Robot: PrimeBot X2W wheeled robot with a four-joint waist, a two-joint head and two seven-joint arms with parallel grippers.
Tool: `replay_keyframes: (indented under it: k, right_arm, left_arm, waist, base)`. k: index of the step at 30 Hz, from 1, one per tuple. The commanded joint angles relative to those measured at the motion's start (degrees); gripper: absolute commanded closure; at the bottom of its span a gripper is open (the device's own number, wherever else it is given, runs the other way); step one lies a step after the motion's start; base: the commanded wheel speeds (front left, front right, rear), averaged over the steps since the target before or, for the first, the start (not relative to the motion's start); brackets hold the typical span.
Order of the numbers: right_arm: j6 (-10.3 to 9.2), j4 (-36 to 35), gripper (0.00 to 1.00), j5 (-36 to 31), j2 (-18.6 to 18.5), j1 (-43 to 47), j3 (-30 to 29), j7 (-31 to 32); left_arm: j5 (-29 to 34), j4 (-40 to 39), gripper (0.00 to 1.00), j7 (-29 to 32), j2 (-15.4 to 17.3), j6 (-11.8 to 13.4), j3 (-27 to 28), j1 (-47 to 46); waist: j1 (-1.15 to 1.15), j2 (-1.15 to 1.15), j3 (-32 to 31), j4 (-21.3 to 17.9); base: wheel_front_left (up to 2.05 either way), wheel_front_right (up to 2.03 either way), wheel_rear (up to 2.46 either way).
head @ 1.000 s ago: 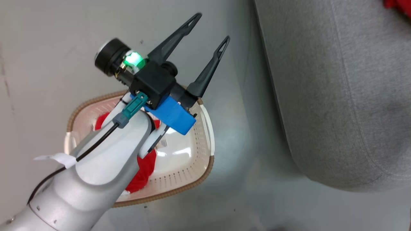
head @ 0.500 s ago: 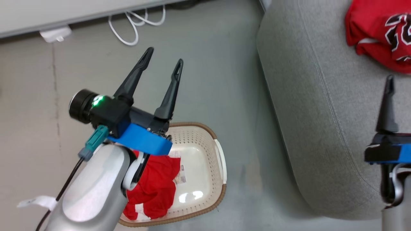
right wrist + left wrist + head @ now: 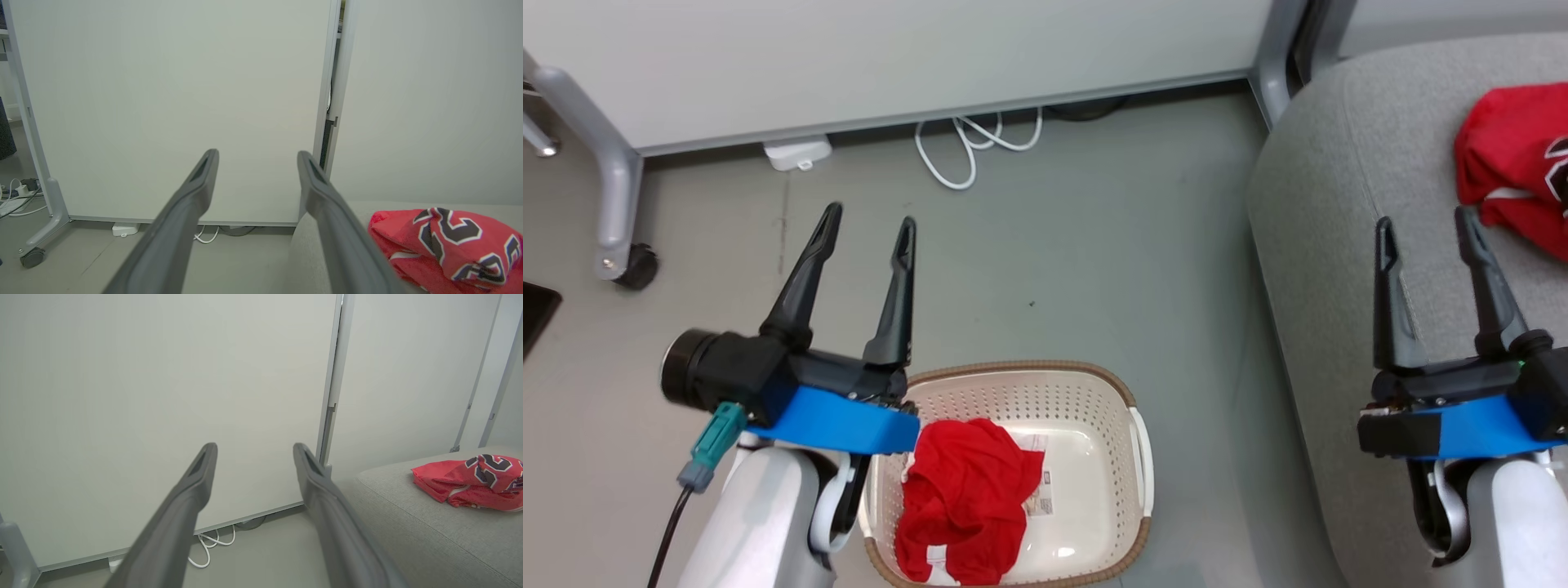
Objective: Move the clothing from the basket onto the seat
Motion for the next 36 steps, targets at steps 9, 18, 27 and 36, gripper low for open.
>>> replay_keyframes:
  k: [9,18,27,36]
  right_arm:
    - [0.03,0.4,0.00,1.0,0.1,4.8,1.7,-0.2]
    - [0.03,1.7,0.00,1.9,0.2,8.2,1.9,-0.2]
    - [0.03,2.8,0.00,2.5,0.2,9.5,0.9,-0.2]
    - [0.03,3.7,0.00,2.5,0.2,9.9,0.2,-0.2]
  left_arm:
    - [3.0,0.2,0.00,-0.1,-2.8,-1.9,6.4,6.6]
    - [4.1,1.2,0.00,-0.2,-4.2,-2.4,8.9,10.0]
    - [4.5,1.9,0.00,-0.2,-4.9,-2.4,9.6,12.3]
    - [4.1,2.4,0.00,-0.2,-4.8,-2.4,9.6,12.2]
  waist:
    - [0.01,0.00,-4.5,3.8]
    - [0.01,0.00,-7.3,5.0]
    - [0.01,0.00,-8.6,5.4]
    - [0.01,0.00,-8.5,6.0]
  base:
    - [0.00,0.00,0.00]
    - [0.00,0.00,0.00]
    - [0.00,0.00,0.00]
    - [0.00,0.00,0.00]
